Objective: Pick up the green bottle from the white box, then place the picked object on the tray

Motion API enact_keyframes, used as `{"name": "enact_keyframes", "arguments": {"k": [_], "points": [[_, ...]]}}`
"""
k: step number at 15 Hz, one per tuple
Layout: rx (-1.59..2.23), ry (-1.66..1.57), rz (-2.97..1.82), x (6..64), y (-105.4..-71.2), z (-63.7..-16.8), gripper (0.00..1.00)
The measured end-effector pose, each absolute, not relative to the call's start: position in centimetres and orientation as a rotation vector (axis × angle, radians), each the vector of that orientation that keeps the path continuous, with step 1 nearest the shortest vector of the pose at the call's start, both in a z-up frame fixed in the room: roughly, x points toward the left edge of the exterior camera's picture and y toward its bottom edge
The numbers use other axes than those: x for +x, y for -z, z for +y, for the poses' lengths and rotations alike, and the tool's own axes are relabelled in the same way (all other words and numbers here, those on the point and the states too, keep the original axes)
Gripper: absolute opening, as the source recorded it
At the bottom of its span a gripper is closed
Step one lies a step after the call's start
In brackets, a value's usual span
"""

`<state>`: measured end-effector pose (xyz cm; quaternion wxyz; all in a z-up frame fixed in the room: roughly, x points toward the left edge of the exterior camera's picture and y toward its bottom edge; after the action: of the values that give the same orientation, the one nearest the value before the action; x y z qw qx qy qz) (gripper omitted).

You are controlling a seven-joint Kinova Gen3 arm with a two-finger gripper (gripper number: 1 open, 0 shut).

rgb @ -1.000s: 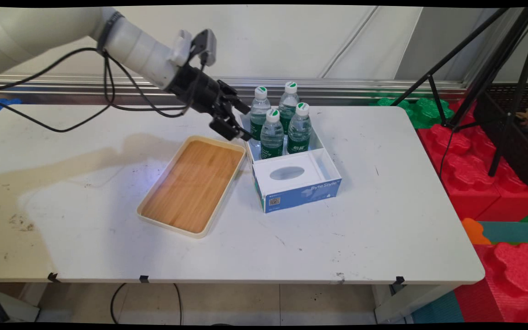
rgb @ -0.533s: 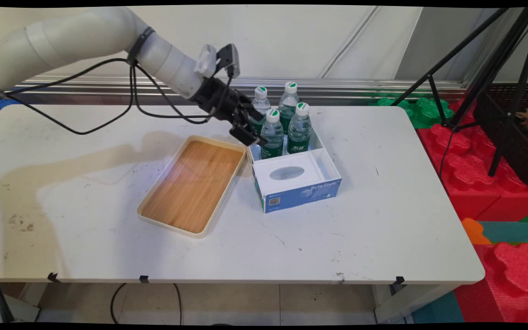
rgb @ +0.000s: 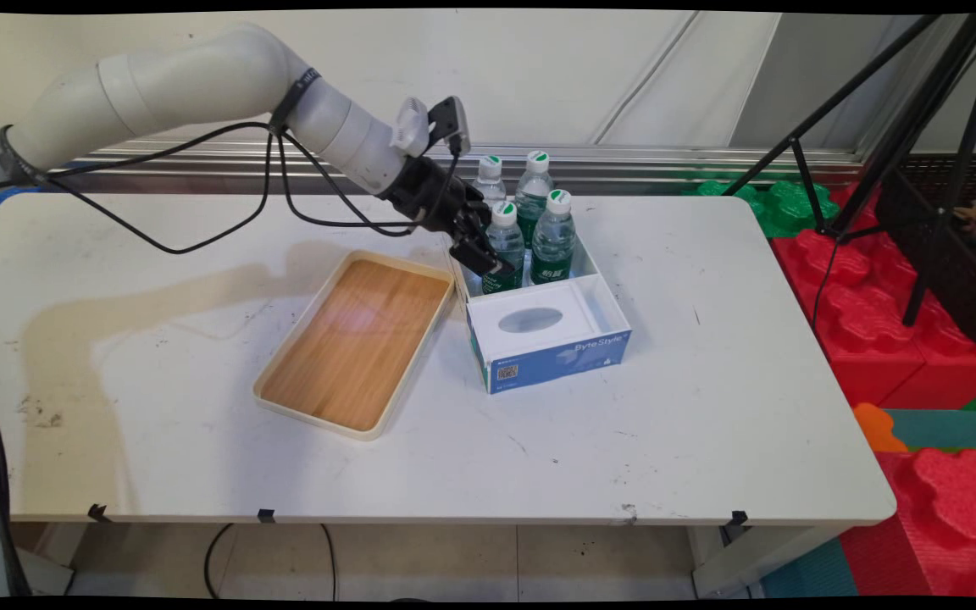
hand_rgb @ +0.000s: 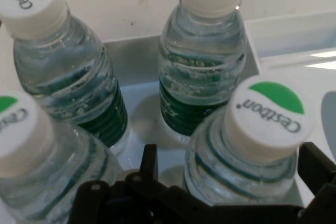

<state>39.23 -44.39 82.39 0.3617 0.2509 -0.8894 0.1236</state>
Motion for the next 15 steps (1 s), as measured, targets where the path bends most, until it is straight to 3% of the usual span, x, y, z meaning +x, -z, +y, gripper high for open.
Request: {"name": "enact_keyframes", "arguments": {"k": [6, 7, 15], "points": [[0.656, -0.315, -2.281, 38.48, -81.52, -45.09, 1.0], [0.656, -0.313, -2.279, 38.4, -81.44, -45.16, 0.0], [0.656, -0.316, -2.253, 38.49, -81.92, -45.12, 0.0]]}}
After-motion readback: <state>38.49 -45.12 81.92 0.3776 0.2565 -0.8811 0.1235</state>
